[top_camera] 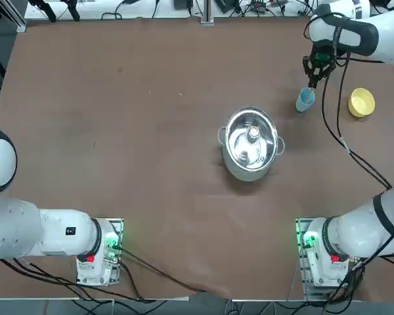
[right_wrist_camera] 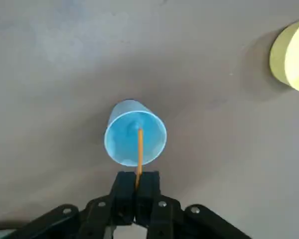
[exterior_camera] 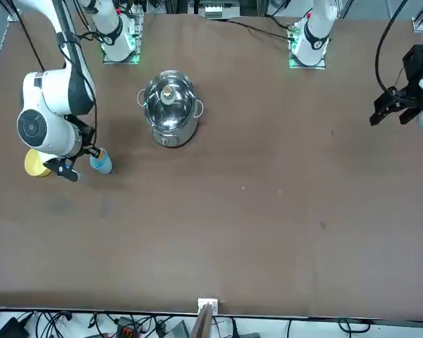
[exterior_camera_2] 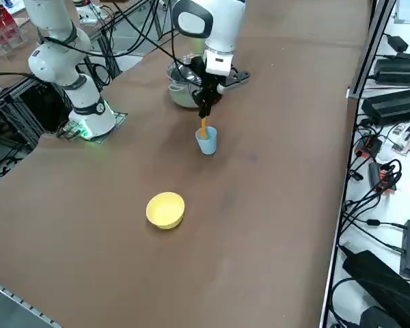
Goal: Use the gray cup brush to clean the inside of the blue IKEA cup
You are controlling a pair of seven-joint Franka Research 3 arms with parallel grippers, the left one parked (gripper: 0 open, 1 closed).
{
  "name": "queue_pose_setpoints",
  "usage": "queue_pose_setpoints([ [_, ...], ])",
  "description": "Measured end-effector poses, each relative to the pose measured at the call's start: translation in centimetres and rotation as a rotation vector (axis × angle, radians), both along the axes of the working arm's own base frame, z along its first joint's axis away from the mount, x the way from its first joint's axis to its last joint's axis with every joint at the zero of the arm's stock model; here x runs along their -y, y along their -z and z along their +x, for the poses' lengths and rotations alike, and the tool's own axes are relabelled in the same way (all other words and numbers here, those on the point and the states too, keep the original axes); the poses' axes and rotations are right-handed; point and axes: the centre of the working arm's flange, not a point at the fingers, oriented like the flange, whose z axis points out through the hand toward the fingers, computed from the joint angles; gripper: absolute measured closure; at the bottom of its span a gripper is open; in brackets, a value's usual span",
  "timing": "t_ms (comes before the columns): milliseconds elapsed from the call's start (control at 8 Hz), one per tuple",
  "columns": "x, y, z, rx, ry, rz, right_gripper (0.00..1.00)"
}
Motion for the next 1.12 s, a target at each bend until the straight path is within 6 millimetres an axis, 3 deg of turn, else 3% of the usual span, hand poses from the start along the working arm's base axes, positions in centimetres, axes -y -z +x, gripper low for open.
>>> queue_pose_setpoints([
  [500, 0.8, -0.4, 0.7, 0.014, 0.001, -0.016, 0.97],
  [1125, -0.2, -0.1, 2.8, 0.041, 0.035, -0.024, 0.97],
])
